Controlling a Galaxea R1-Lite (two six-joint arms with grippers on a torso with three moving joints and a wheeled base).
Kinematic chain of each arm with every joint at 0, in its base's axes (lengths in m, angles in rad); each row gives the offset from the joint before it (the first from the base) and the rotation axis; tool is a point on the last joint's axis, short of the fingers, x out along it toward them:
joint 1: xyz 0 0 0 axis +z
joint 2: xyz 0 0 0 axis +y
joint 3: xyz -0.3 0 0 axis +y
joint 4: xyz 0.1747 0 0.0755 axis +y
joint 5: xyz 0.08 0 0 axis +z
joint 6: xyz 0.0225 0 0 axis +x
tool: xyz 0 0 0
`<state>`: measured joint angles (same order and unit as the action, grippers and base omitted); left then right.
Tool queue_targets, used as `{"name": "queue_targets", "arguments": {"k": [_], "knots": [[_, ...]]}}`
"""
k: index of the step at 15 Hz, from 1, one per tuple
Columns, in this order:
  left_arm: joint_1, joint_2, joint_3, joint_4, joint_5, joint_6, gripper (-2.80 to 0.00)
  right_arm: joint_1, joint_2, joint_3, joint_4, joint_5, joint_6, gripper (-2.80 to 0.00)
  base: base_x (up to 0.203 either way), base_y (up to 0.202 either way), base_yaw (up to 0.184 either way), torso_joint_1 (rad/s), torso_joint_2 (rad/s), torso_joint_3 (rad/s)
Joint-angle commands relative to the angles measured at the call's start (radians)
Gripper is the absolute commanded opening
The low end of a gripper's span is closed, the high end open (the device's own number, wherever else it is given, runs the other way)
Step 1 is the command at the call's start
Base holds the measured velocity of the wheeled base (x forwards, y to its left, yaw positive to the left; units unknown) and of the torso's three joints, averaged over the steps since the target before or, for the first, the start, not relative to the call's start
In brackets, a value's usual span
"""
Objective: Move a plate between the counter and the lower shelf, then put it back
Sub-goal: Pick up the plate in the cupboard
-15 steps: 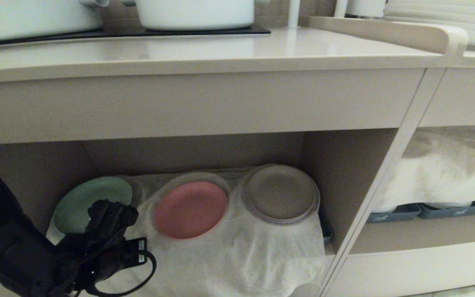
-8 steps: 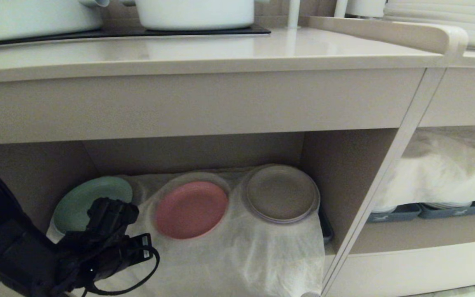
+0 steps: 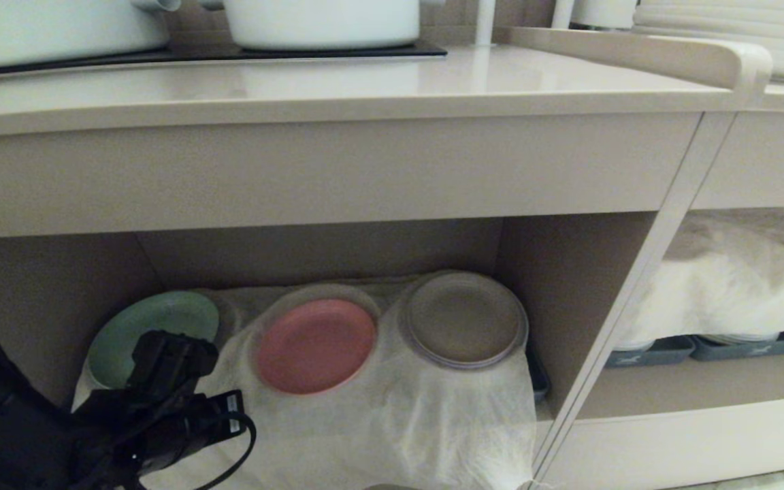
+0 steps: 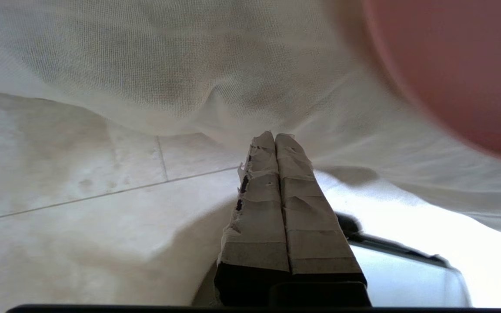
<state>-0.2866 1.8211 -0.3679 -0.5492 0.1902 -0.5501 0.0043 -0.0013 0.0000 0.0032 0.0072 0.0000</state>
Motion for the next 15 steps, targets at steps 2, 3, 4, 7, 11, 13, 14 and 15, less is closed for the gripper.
{"name": "queue_targets", "arguments": {"k": [2, 3, 4, 7, 11, 13, 14, 15], "knots": [[-0.013, -0.017, -0.03, -0.009, -0.029, -0.057, -2.8, 0.0, 0.001, 0.0, 0.0, 0.0, 0.0, -2.8, 0.0, 0.0, 0.0, 0.0, 0.0, 0.0], [-0.016, -0.016, -0.041, -0.009, -0.039, -0.069, -2.8, 0.0, 0.001, 0.0, 0.0, 0.0, -0.001, -2.8, 0.0, 0.0, 0.0, 0.0, 0.0, 0.0], [-0.024, -0.014, -0.053, -0.009, -0.046, -0.085, -2.8, 0.0, 0.001, 0.0, 0.0, 0.0, -0.001, -2.8, 0.0, 0.0, 0.0, 0.0, 0.0, 0.0], [-0.036, 0.008, -0.083, -0.008, -0.052, -0.1, -2.8, 0.0, 0.001, 0.0, 0.0, 0.0, -0.002, -2.8, 0.0, 0.0, 0.0, 0.0, 0.0, 0.0], [-0.039, 0.032, -0.117, -0.006, -0.052, -0.126, -2.8, 0.0, 0.001, 0.0, 0.0, 0.0, 0.0, -2.8, 0.0, 0.0, 0.0, 0.0, 0.0, 0.0], [-0.04, 0.04, -0.123, -0.006, -0.054, -0.127, 0.0, 0.002, 0.001, 0.0, 0.0, 0.0, -0.001, -2.8, 0.0, 0.0, 0.0, 0.0, 0.0, 0.0], [-0.04, 0.041, -0.126, -0.006, -0.054, -0.127, 0.0, 0.0, 0.001, 0.0, 0.0, 0.0, -0.002, -2.8, 0.0, 0.0, 0.0, 0.0, 0.0, 0.0], [-0.039, 0.044, -0.128, -0.008, -0.054, -0.126, 0.0, 0.0, 0.001, 0.0, 0.0, 0.0, -0.001, -2.8, 0.0, 0.0, 0.0, 0.0, 0.0, 0.0]]}}
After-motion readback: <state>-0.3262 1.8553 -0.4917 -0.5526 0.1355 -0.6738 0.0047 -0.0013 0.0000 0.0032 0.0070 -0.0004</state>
